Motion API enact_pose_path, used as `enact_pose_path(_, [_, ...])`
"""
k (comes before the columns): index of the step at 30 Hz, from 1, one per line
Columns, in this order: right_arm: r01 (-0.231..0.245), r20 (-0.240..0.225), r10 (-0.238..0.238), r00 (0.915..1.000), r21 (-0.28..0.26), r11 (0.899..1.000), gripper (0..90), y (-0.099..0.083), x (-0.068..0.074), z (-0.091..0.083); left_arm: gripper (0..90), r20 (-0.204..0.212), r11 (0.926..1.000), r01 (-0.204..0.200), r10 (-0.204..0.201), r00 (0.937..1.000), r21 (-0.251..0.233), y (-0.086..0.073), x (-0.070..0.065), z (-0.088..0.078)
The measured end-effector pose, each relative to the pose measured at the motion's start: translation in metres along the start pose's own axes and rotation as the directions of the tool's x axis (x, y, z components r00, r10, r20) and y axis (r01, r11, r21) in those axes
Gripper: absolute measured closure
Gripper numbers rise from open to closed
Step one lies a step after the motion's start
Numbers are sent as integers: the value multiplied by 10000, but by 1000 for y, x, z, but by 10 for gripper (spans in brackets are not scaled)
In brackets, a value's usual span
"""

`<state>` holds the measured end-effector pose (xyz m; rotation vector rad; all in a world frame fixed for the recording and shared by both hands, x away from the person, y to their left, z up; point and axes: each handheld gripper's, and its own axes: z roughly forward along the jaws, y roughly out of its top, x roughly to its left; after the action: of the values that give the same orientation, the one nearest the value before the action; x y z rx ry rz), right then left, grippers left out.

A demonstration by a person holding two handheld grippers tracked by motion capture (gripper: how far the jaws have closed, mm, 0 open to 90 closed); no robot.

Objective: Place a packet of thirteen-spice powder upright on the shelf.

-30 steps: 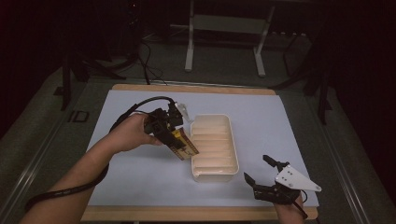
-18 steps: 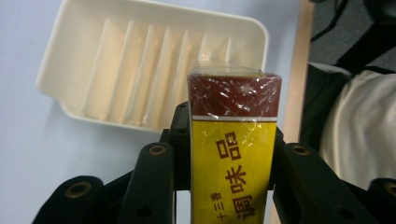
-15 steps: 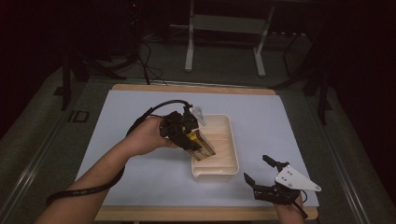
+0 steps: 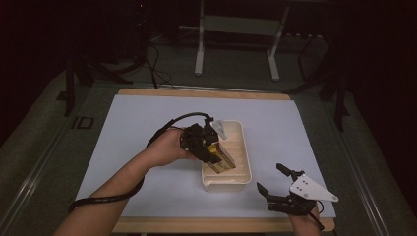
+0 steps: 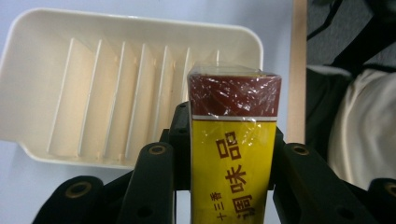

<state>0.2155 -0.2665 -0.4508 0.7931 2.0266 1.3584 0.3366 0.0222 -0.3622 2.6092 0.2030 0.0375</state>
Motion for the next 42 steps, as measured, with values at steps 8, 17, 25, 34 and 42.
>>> enact_pose_path(8, [-14, -46, 15, 10000, 11, 10000, 144, 0, 0, 0, 685, 139, 9986, 103, -110, 9998, 524, -5, 9, 22])
enact_pose_path(17, [16, -73, -16, 10000, -1, 10000, 145, 0, 0, 0, 682, 112, 9896, -270, 257, 9996, 1411, -4, 9, 48])
enact_pose_path(25, [16, -115, -16, 9999, -19, 10000, 145, 0, 0, 0, 677, 176, 9913, -374, 354, 9992, 1260, -3, 9, 68])
enact_pose_path(34, [-43, -118, 43, 9999, -7, 10000, 146, 0, -1, 0, 649, 475, 9999, -81, 85, 9988, -71, -8, 12, 81])
enact_pose_path(42, [-23, -130, 23, 9999, -16, 10000, 145, 0, 0, 0, 612, 370, 9932, -153, 197, 9991, -1154, -18, 7, 90])
